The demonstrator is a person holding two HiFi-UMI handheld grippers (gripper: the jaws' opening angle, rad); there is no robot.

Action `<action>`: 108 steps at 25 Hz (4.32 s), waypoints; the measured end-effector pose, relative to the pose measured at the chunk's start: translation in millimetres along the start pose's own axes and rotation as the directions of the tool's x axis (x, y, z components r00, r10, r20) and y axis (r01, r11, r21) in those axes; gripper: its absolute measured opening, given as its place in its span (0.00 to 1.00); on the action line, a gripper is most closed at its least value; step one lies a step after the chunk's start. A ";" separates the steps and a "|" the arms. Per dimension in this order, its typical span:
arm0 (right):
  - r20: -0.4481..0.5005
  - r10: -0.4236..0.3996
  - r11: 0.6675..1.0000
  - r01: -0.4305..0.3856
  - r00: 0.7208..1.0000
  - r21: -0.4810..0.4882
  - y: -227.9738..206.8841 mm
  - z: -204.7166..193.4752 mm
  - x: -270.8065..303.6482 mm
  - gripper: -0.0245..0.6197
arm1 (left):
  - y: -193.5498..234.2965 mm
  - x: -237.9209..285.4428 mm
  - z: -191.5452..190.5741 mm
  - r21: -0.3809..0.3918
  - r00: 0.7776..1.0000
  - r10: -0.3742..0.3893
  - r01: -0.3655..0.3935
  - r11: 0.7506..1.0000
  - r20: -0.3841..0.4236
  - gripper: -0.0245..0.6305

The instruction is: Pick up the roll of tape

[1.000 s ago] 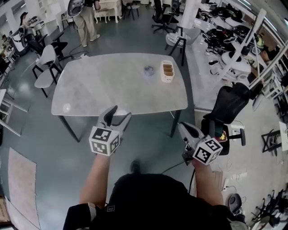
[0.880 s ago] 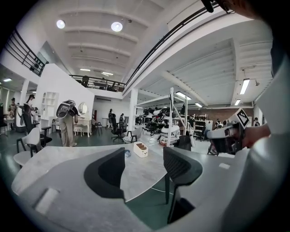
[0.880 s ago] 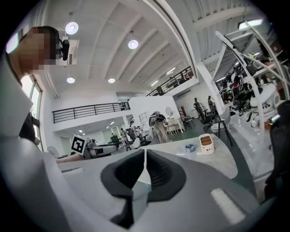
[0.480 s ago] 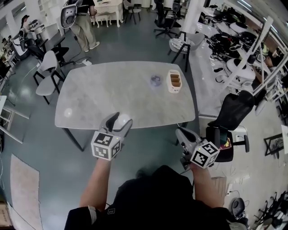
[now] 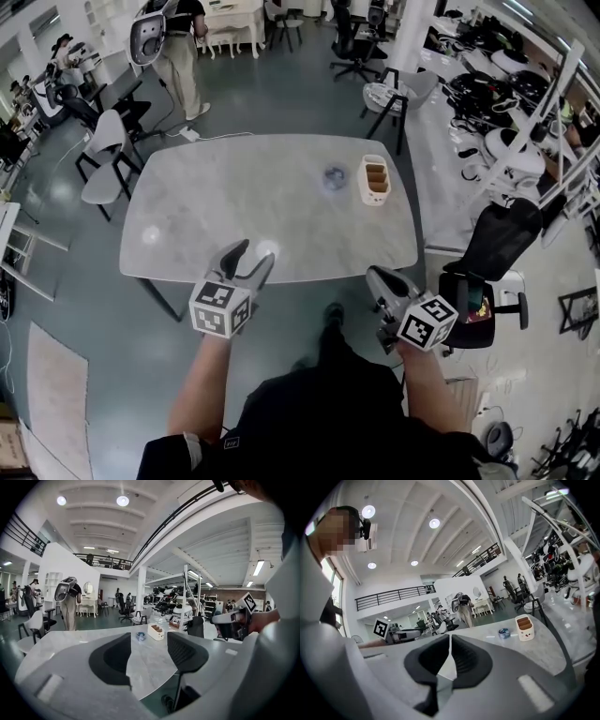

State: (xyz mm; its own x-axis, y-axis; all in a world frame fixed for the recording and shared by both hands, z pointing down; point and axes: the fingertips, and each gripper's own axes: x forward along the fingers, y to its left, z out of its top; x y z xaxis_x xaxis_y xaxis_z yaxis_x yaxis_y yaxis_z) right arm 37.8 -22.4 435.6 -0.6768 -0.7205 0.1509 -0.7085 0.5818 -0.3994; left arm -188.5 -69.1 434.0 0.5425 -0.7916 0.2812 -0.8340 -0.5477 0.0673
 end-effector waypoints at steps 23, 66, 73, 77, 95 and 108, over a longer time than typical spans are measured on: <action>-0.067 0.050 0.996 -0.045 0.997 0.078 -256.7 80.4 144.9 0.06 | 48.8 280.4 26.5 -0.065 0.992 0.007 -0.015 0.998 -0.128 0.40; -0.154 0.001 0.989 0.021 0.988 0.144 -358.7 93.7 277.6 0.06 | 77.2 519.0 -21.7 0.214 0.842 -0.264 0.399 0.892 -0.470 0.40; -0.172 -0.011 0.982 0.044 0.985 0.186 -395.6 79.4 270.5 0.06 | 64.5 559.0 -65.0 0.265 0.766 -0.265 0.490 0.830 -0.586 0.40; -0.182 -0.018 0.976 0.057 0.983 0.209 -407.4 67.8 265.3 0.06 | 57.0 575.5 -91.5 0.287 0.721 -0.259 0.540 0.791 -0.643 0.41; -0.211 -0.061 0.957 0.117 0.976 0.266 -456.3 52.6 250.9 0.06 | 44.6 624.9 -172.9 0.338 0.520 -0.165 0.731 0.593 -0.838 0.40; -0.225 -0.025 0.962 0.085 0.974 0.261 -441.9 50.6 257.3 0.06 | 48.0 616.1 -178.4 0.385 0.510 -0.091 0.742 0.549 -0.855 0.14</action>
State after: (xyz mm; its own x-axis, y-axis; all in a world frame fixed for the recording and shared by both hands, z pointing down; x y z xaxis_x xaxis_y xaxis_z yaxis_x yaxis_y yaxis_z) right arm 186.8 -484.0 605.2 -0.6863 -0.6317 0.3604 -0.6868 0.3999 -0.6070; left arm 87.8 -534.7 781.3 0.2665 -0.1226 0.9560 -0.0167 -0.9923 -0.1226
